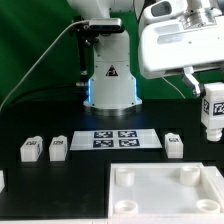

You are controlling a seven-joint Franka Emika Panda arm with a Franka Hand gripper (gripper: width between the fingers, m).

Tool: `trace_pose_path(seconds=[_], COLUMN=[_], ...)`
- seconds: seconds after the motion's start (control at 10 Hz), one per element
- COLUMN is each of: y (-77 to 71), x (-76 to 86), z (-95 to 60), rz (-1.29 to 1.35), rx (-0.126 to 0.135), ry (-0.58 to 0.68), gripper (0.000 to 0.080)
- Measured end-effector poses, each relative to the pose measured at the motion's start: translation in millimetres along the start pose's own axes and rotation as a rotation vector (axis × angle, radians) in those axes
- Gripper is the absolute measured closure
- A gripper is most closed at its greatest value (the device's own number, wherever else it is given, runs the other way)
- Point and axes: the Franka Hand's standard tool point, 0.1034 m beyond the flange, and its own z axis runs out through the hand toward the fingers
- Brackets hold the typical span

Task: Assemble one leg

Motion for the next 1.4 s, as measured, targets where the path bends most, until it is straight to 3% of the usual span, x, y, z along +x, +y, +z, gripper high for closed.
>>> trace_pose_path(seconds=[0.2,0.4,0.8,1.4], y=[25.8,44.3,45.5,33.9], x=[39.2,53.8,61.7,35.5], z=[8.8,27.0,64.3,87.3], rz=[-0.042,-0.028,-0.01,-0.02], rx=[-0.034,-0.05,-0.039,-0.026], ry=[0.028,0.038,0.057,0.025], gripper=[0.0506,0.0506,0.0506,0.0506])
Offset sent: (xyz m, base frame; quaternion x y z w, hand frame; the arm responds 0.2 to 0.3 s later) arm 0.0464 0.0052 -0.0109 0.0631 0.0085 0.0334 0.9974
